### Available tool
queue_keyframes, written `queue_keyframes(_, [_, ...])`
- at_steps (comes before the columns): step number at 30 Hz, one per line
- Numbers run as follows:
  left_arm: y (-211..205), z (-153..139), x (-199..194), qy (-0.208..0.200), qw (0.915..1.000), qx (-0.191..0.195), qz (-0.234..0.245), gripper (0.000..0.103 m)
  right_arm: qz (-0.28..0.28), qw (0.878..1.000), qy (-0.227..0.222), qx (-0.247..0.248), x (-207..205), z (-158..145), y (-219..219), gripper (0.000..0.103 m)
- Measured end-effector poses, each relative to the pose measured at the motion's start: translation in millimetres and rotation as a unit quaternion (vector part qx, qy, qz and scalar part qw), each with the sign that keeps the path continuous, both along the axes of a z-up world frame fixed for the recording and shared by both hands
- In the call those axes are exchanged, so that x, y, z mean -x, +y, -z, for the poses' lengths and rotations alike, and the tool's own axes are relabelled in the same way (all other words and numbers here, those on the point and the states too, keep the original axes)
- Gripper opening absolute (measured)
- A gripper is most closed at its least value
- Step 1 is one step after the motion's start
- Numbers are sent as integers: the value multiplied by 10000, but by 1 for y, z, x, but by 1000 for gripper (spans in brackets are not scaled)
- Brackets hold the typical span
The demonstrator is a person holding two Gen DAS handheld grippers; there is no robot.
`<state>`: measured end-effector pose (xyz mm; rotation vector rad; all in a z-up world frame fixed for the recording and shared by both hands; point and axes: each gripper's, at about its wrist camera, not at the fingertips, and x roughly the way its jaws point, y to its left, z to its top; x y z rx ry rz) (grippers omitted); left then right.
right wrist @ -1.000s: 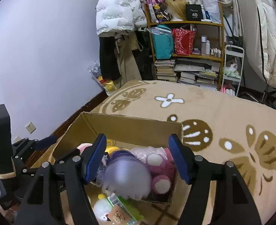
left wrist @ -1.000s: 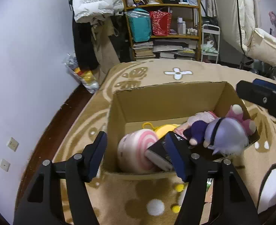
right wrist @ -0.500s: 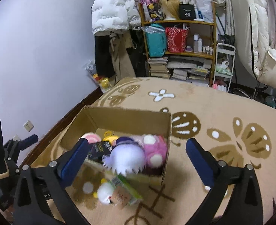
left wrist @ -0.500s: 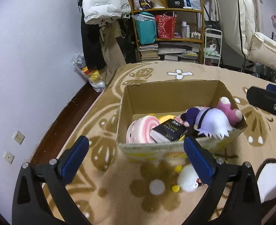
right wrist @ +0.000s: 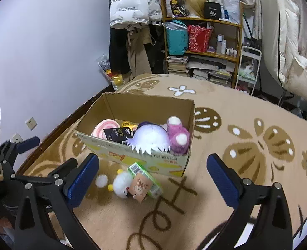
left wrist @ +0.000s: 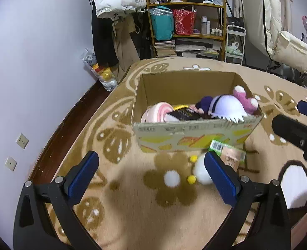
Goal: Organize soft objects
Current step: 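Open both tools to release the tissue pack and doll into the box, then grasp the white fluffy plush with the left tool while the right tool grasps the green tissue pack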
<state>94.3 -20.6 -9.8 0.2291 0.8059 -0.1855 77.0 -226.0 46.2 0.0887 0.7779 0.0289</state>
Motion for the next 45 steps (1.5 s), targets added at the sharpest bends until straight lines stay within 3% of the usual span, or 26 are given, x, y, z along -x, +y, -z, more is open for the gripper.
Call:
queue_keyframes(13, [-5, 23, 5, 133, 9999, -97, -32, 100, 241, 9993, 113, -254, 14, 16, -18, 103])
queue_keyframes(24, [-20, 51, -16, 496, 9987, -71, 99, 100, 351, 9973, 369, -536, -1, 43, -32, 103])
queue_keyframes(31, [-28, 66, -26, 418, 9990, -136, 24, 100, 449, 9947, 608, -690, -12, 64, -40, 103])
queue_keyframes(45, [-43, 90, -46, 764, 9965, -141, 310, 100, 480, 9910, 920, -851, -29, 90, -47, 103])
